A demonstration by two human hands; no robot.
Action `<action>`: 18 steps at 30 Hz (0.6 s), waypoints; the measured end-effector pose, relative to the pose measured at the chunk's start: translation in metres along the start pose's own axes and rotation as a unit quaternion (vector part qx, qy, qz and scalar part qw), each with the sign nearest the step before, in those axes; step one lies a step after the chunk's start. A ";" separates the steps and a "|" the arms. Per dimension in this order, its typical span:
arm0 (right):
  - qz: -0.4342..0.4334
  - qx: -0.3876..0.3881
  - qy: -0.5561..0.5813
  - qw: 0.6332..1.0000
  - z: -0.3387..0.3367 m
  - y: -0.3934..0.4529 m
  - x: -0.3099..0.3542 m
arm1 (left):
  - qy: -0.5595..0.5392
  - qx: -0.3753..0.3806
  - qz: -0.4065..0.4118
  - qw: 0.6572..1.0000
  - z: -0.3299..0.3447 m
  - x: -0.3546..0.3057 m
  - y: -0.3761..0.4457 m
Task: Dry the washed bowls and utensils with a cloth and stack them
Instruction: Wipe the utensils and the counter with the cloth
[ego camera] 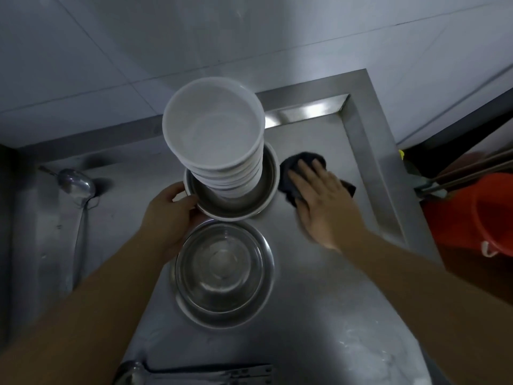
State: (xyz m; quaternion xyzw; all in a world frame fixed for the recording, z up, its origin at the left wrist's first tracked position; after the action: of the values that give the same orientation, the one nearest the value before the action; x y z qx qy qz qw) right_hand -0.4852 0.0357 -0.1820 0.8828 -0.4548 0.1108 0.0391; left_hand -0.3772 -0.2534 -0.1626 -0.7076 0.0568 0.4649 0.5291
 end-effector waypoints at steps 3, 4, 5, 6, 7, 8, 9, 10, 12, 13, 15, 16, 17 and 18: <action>-0.011 -0.005 0.004 1.000 0.006 -0.049 0.009 | -0.011 -0.002 0.003 1.000 0.008 0.002 0.001; -0.017 -0.003 0.004 1.000 0.008 -0.065 0.010 | -0.013 -0.003 0.004 1.000 0.011 0.003 0.001; -0.018 -0.001 0.003 1.000 0.009 -0.081 0.011 | -0.019 -0.006 0.004 1.000 0.015 0.003 0.001; -0.015 0.004 0.004 1.000 0.010 -0.097 0.011 | -0.030 -0.008 0.004 1.000 0.020 0.003 0.002; -0.009 0.007 0.004 1.000 0.012 -0.113 0.013 | -0.042 -0.007 0.004 0.999 0.026 0.003 0.002; -0.001 0.011 0.003 1.000 0.013 -0.127 0.015 | -0.050 -0.005 0.004 0.999 0.033 0.002 0.002; 0.007 0.014 0.002 1.000 0.015 -0.141 0.017 | -0.057 -0.003 0.003 0.998 0.041 0.001 0.001; 0.013 0.017 0.001 1.000 0.016 -0.153 0.019 | -0.065 -0.003 0.002 0.998 0.049 0.001 0.002; 0.016 0.022 -0.002 1.000 0.016 -0.173 0.024 | -0.076 -0.001 0.002 0.997 0.064 0.001 0.003; 0.015 0.025 -0.004 1.000 0.017 -0.182 0.025 | -0.079 0.000 0.003 0.997 0.073 0.000 0.004; 0.017 0.034 -0.006 0.999 0.018 -0.196 0.027 | -0.078 0.006 0.006 0.997 0.090 0.000 0.005; 0.018 0.037 -0.007 0.999 0.020 -0.202 0.028 | -0.084 0.007 0.005 0.996 0.100 0.000 0.005; 0.020 0.038 -0.009 0.999 0.021 -0.208 0.028 | -0.094 0.007 0.002 0.996 0.110 0.001 0.005; 0.021 0.037 -0.008 0.999 0.022 -0.213 0.030 | -0.103 0.008 0.000 0.995 0.119 0.002 0.005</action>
State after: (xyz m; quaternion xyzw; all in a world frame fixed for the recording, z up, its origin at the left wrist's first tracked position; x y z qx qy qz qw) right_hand -0.2917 0.1329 -0.1901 0.8748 -0.4691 0.1214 -0.0001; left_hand -0.4501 -0.1591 -0.1685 -0.6519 0.0056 0.5345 0.5378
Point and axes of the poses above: each hand's wrist, its own y-axis towards the middle knuckle, its own z-axis out of the palm, x = y × z, the point moved 8 cm from there along y, towards the middle knuckle, and after that the axes turned 4 degrees about -y, right-handed, at the moved point
